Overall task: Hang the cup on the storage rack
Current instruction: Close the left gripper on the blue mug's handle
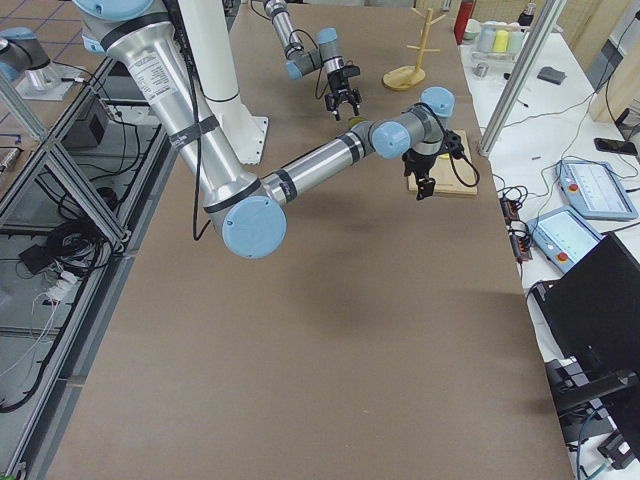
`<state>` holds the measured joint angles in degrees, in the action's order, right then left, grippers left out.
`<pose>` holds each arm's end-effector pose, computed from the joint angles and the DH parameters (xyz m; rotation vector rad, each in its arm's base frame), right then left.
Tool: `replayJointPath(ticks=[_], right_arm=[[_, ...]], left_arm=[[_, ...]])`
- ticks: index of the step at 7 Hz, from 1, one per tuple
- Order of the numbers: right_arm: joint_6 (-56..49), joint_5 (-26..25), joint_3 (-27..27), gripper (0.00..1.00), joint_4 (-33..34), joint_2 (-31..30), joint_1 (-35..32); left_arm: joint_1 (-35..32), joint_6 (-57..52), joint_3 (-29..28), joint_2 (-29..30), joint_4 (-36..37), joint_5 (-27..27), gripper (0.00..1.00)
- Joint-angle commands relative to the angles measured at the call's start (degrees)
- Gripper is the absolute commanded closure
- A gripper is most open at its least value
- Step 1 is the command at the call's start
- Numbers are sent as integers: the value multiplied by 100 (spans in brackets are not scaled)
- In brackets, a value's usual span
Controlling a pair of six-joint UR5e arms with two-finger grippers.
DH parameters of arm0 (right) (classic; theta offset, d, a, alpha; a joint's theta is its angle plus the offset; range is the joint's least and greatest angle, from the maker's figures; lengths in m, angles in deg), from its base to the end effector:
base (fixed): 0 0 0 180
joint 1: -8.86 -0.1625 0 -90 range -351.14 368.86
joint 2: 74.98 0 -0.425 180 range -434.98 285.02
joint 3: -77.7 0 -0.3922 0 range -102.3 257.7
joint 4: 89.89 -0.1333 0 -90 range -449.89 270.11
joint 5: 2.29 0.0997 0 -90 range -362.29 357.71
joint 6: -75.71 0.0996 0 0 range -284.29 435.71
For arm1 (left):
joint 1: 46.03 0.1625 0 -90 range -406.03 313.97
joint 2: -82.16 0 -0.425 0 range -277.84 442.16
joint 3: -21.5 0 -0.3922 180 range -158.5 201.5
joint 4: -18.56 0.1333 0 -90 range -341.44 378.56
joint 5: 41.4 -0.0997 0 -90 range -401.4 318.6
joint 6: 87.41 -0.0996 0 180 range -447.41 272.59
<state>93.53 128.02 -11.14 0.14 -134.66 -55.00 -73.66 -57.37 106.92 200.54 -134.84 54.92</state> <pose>-0.2383 -0.6418 0.3561 0.1947 -0.8229 -0.3153 0.5321 -0.4166 0.2834 1.0036 1.1761 0.5331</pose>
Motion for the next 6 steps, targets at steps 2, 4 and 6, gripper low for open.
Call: replayJointPath(ticks=[2, 4, 6], right_arm=[[-15, -6, 7, 0, -3, 9, 14], [-7, -15, 7, 1, 6, 18, 14], [11, -15, 112, 1, -29, 53, 40]], left_arm=[[-58, 20, -227, 36, -6, -174, 7], [-23, 64, -289, 53, -6, -174, 16], [12, 73, -316, 53, -6, -166, 30]])
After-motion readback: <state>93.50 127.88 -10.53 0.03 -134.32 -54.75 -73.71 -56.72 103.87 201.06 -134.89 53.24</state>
